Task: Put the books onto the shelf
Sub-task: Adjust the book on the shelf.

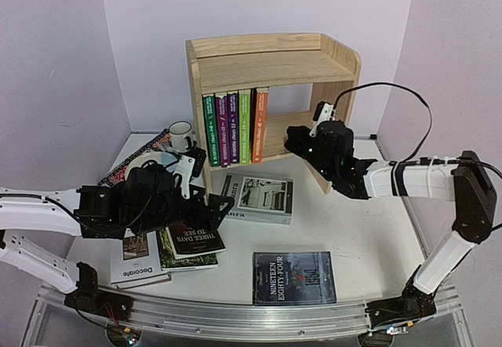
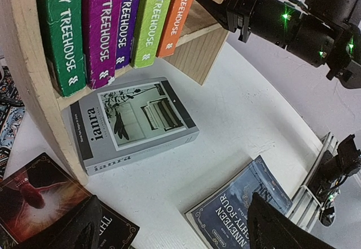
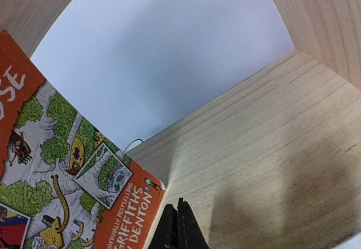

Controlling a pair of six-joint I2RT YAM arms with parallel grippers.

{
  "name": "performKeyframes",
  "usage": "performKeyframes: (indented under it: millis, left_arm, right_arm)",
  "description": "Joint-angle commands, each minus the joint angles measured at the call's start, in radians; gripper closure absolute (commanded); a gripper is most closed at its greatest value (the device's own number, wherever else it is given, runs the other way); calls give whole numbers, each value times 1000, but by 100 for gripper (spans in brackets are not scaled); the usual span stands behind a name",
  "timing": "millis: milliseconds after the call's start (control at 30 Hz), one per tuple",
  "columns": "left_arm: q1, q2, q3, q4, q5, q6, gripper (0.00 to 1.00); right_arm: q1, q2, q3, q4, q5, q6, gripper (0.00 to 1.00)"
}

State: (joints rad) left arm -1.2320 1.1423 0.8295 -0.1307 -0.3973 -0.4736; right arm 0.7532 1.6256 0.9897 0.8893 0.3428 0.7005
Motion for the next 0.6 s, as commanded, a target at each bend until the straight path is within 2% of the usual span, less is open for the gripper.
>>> performKeyframes:
  millis: [0,567]
  left_arm:
    - [6,-45,-18,5,-20,-15,9]
    - [7,-62,-30,-1,-19,-15,9]
  right_arm:
    - [0,63,61,172,-86,62,100]
    - [1,242,270,128,-389,131,100]
